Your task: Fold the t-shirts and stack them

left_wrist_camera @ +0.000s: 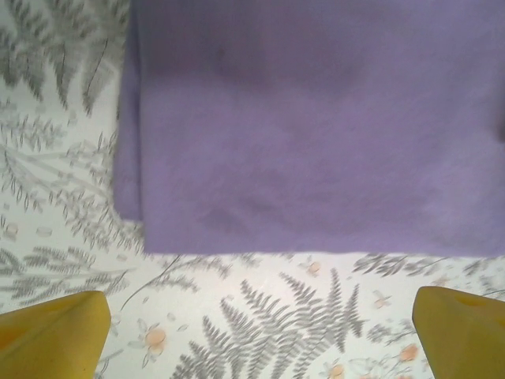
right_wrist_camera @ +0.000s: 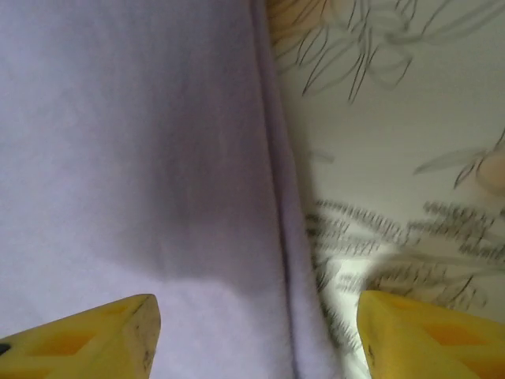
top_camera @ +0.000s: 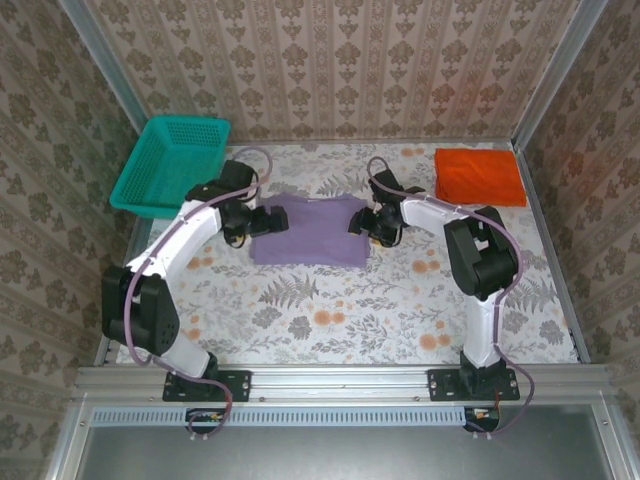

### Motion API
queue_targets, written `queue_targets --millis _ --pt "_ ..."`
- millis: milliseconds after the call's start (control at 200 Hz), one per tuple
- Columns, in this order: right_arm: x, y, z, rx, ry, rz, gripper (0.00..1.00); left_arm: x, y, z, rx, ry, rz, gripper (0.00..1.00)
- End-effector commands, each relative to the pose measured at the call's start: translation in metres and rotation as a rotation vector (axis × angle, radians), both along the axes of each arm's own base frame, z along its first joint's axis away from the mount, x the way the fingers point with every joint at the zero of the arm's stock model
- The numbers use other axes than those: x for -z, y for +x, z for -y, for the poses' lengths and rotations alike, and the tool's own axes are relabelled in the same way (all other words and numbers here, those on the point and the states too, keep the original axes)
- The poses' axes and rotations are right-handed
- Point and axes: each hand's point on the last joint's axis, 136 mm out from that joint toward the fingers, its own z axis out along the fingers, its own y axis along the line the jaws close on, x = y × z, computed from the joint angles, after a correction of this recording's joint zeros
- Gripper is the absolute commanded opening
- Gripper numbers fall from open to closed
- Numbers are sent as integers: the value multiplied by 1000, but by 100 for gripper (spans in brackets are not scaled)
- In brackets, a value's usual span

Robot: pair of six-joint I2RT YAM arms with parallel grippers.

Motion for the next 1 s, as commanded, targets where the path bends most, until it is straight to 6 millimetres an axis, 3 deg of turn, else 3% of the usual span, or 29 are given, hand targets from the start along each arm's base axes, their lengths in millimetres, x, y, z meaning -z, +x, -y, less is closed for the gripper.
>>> queue_targets --millis 0,295,460,550,705,830,995 --pt "11 2 8 -51 -141 0 64 -4 -9 -6 3 27 17 100" --pt "37 -5 -24 -174 -231 -52 49 -18 -14 -13 13 45 60 100" --pt "37 -6 -41 -212 -230 -27 27 -20 -14 -16 21 60 72 100" --pt "30 -1 -39 -206 -244 6 16 -20 -13 -15 24 60 72 100" --pt "18 9 -22 -215 -293 48 4 -17 -11 -15 26 62 63 100" --pt "8 21 15 -192 -358 72 0 -15 -11 -17 26 64 56 100" --pt "-22 44 70 -194 -450 179 0 -8 -11 -19 14 52 36 100"
